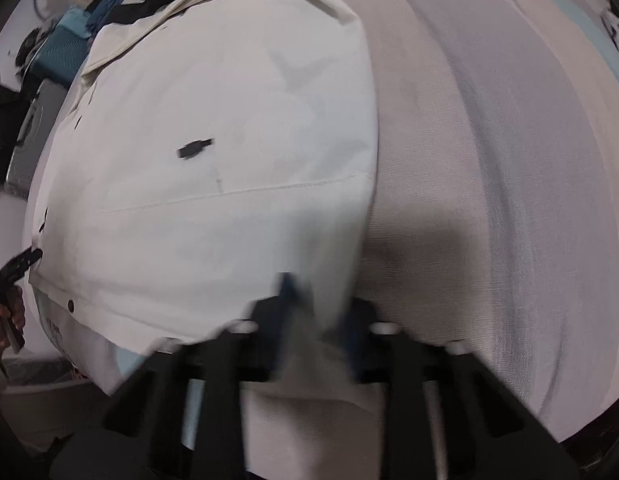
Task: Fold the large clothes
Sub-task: 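Close the left gripper on the white hem while the right gripper grasps it too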
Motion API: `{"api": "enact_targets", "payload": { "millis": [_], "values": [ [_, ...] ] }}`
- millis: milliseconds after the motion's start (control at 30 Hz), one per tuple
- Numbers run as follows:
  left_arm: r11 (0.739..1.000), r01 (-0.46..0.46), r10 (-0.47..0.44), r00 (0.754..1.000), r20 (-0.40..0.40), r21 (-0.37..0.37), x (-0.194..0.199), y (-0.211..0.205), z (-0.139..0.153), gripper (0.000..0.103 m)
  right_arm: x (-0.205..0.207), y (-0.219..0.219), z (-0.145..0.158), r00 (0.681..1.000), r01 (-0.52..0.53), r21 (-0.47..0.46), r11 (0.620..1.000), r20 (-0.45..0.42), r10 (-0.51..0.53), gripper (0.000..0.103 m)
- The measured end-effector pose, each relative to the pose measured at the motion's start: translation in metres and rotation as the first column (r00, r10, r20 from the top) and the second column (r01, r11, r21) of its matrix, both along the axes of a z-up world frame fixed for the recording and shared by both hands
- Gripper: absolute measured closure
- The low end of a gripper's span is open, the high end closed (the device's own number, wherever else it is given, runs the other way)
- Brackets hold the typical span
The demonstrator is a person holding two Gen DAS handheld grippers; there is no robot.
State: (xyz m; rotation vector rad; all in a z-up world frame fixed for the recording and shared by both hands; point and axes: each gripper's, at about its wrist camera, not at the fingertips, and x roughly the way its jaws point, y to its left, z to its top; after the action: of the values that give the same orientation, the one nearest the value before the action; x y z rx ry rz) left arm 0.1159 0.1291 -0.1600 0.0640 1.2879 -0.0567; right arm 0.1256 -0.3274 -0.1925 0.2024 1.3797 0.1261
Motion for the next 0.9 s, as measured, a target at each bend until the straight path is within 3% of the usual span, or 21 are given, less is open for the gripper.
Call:
{"api": "enact_targets", "payload": {
  "millis": [233,333,533,667,733,800,900],
  "values": [
    [0.996,-0.009,0.008,1.0,-0.019,-0.09,0.003,0.005,-0.003,0.007,0.006,0.012,-0.002,1.0,-0.028,-0.044,0.999,-0.01,0.027,0.096],
    [0.993,0.008,-0.011,1.0,-0.025,-0.119,0.003,0.005,-0.004,0.013,0.007,0.016,-0.003,1.0,-0.026,-0.059,0.998,-0.009,0.025,0.095],
    [0.973,-0.019,0.005,0.998,-0.061,-0.231,0.009,0.035,-0.009,0.037,0.006,0.02,-0.006,1.0,-0.01,-0.055,0.998,0.001,0.01,0.093],
    [0.974,0.005,-0.024,0.996,-0.082,-0.225,0.012,0.032,-0.009,0.04,0.002,0.012,-0.007,1.0,0.0,-0.047,0.999,0.009,0.0,0.093],
    [0.972,0.025,-0.046,0.996,-0.083,-0.234,0.012,0.028,-0.006,0.051,0.001,0.011,-0.007,1.0,0.01,-0.046,0.999,0.012,-0.01,0.092],
    [0.97,0.056,-0.076,0.994,-0.079,-0.236,0.015,0.017,-0.003,0.07,0.0,0.01,-0.006,1.0,0.019,-0.042,0.999,0.015,-0.019,0.092],
    [0.972,0.057,-0.078,0.993,-0.084,-0.227,0.014,0.015,-0.004,0.077,0.0,0.009,-0.006,1.0,0.013,-0.038,0.999,0.017,-0.012,0.091]
  ]
}}
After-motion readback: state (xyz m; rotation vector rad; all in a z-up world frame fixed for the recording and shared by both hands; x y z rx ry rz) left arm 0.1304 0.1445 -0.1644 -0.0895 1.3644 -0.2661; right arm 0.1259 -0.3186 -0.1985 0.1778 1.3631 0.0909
